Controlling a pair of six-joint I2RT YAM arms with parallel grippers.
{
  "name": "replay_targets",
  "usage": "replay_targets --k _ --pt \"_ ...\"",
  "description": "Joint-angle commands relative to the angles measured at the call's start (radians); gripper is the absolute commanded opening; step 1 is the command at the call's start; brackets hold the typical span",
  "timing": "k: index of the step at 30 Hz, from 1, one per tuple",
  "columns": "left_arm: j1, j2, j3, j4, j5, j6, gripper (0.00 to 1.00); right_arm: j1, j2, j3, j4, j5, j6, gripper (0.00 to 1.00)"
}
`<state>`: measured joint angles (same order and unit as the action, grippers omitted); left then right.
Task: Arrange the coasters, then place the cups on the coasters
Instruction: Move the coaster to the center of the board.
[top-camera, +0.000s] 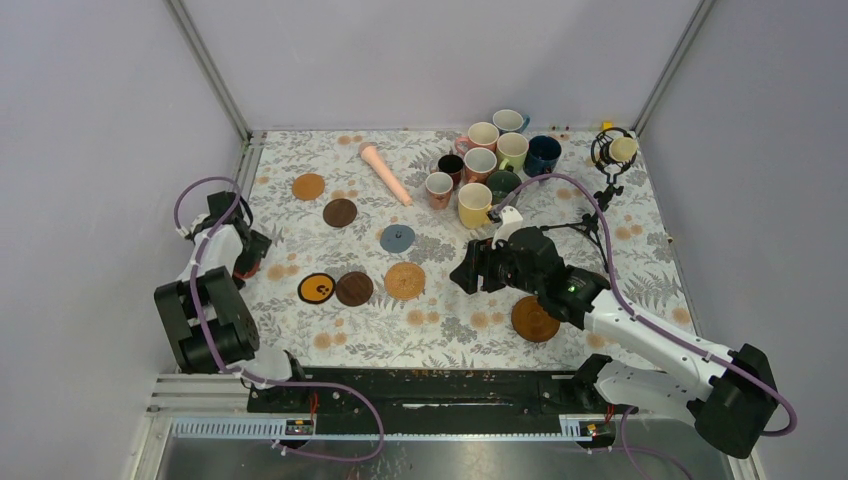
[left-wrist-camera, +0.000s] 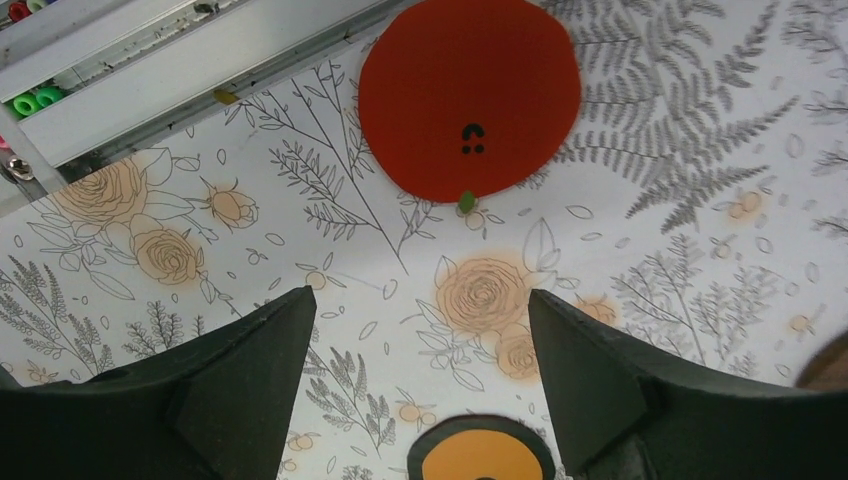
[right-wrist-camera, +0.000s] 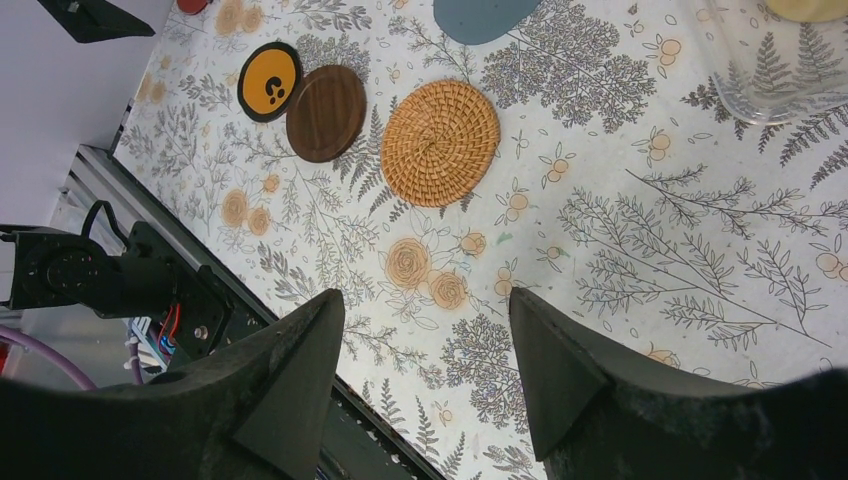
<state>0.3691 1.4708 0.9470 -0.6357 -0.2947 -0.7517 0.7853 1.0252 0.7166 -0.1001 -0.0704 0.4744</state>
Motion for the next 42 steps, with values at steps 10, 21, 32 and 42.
replay_targets --k 10,21,32,42 --pt "0.039 0.088 0.116 0.077 0.017 0.074 0.74 0.006 -0.002 0.039 -0.009 -0.020 -0.025 0.68" --pt "0.066 0.323 0.331 -0.019 -0.022 0.104 0.67 0.006 0.022 0.053 -0.036 -0.027 0.015 0.67" --pt "0.070 0.353 0.272 0.049 0.102 0.111 0.67 0.006 0.037 0.072 -0.047 -0.028 0.018 0.67" --pt "0.047 0.372 0.253 0.072 0.254 0.140 0.68 0.006 0.002 0.069 -0.056 -0.015 0.016 0.67"
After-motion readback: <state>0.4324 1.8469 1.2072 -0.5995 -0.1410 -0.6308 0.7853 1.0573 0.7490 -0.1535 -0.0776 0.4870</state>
